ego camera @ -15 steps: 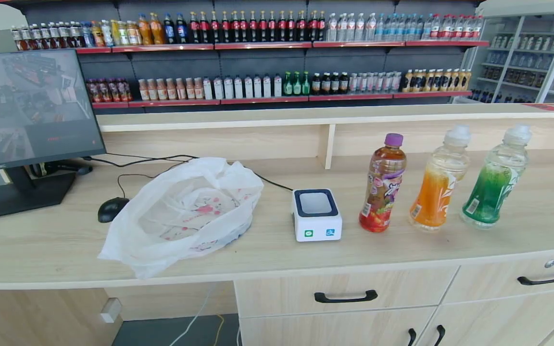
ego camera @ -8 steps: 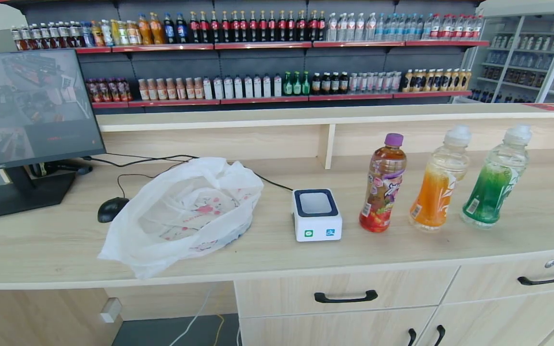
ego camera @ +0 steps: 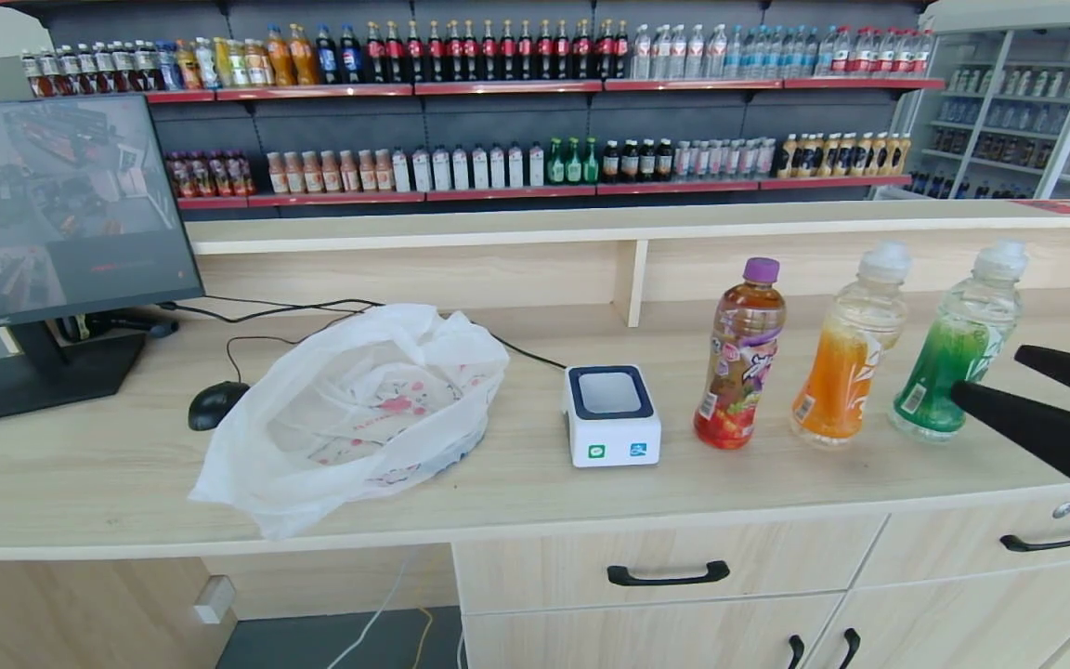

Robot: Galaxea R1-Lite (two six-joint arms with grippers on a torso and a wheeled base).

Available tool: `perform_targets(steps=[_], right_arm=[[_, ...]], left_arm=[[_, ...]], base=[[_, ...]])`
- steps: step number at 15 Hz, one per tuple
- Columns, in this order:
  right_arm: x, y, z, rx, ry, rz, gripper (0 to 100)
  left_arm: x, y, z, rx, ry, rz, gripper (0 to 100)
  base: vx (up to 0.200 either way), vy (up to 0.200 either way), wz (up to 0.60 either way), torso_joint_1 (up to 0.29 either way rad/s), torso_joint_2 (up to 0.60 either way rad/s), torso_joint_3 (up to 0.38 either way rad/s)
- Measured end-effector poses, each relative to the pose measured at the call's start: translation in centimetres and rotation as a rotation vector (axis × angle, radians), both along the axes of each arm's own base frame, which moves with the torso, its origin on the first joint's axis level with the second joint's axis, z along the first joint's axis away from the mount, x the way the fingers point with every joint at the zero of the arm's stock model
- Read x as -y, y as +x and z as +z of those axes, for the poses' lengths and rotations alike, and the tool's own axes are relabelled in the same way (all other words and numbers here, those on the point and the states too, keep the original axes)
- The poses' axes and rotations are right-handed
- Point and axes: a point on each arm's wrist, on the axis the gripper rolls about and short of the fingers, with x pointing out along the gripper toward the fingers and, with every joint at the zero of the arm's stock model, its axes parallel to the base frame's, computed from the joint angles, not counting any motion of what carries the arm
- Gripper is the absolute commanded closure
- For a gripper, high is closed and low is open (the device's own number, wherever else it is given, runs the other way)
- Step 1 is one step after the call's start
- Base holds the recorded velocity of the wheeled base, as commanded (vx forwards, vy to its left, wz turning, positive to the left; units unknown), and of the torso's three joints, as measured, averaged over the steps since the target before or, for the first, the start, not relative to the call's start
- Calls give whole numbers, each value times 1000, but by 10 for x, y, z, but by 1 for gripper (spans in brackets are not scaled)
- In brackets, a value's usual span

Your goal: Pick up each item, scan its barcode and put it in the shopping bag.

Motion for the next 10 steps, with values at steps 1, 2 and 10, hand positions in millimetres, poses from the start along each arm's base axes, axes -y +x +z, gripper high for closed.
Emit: perform_targets(steps=[1, 2, 10], right_arm=[[-4, 10, -8, -2, -22, -1, 0], [-9, 20, -16, -11, -38, 1, 0], [-48, 92, -39, -48, -62, 42, 0]], left_arm=[[0, 0, 0, 0, 0, 0, 0], [0, 0, 0, 0, 0, 0, 0], [0, 0, 0, 0, 0, 0, 0]], base=[[0, 0, 0, 0, 0, 0], [0, 0, 0, 0, 0, 0], [0, 0, 0, 0, 0, 0]])
